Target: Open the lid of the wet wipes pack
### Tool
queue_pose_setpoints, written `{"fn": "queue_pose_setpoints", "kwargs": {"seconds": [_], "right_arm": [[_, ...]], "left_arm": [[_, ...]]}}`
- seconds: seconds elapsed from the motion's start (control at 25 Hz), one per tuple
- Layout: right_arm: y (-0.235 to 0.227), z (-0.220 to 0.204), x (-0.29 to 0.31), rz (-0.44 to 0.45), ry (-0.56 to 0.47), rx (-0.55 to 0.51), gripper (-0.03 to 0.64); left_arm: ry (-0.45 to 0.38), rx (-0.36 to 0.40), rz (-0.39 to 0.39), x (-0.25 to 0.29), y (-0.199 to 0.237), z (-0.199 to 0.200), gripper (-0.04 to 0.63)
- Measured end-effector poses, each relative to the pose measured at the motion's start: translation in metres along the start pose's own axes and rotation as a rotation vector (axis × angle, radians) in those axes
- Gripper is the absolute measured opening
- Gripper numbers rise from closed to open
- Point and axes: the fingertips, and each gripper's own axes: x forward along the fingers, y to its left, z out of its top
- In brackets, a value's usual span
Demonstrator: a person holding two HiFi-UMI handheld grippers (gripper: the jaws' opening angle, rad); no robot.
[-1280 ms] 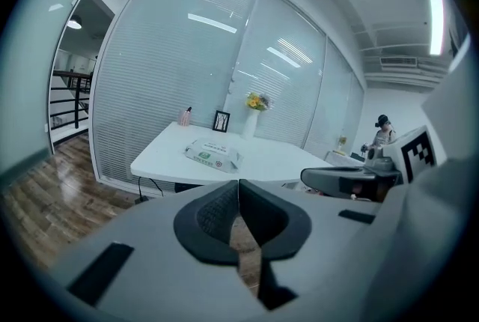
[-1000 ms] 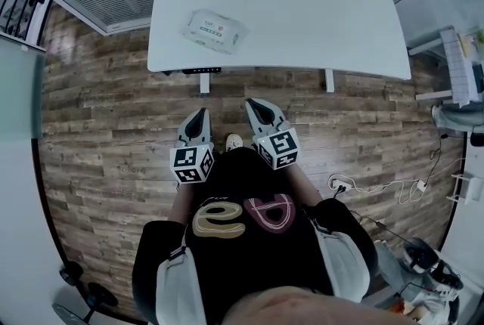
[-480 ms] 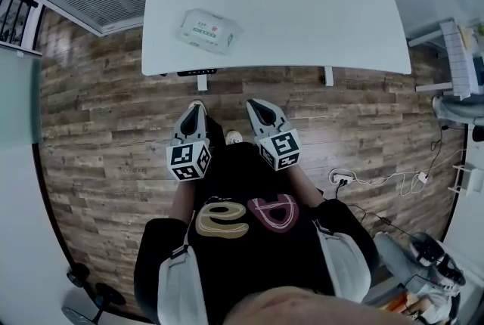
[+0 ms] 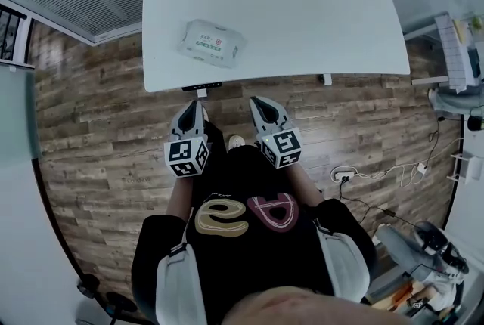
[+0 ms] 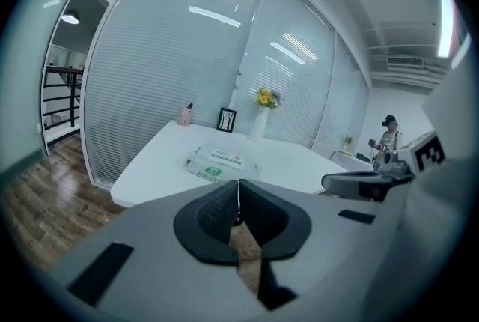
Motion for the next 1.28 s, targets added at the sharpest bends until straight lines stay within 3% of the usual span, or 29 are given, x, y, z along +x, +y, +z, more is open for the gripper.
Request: {"fn": "queue_pose_setpoints", "kwargs": {"seconds": [0.4, 0.88, 1.28], "right_arm": [[0.010, 0.032, 0.075, -0.062, 0.007, -0.020, 0.014], [0.002, 0.060, 0.141, -0.175, 0.054, -0.116, 0.014], [0.005, 0.071, 0.170, -0.159, 0.127, -0.244, 0.015]], "left_arm": [[0.042, 0.023, -0.081, 0.059, 0.059, 0.039, 0.018], [0.108, 0.082, -0.237, 0.113, 0.090, 0.059, 0.018], [0.142, 0.154, -0.279, 0.138, 0.100, 0.069, 0.018]]}}
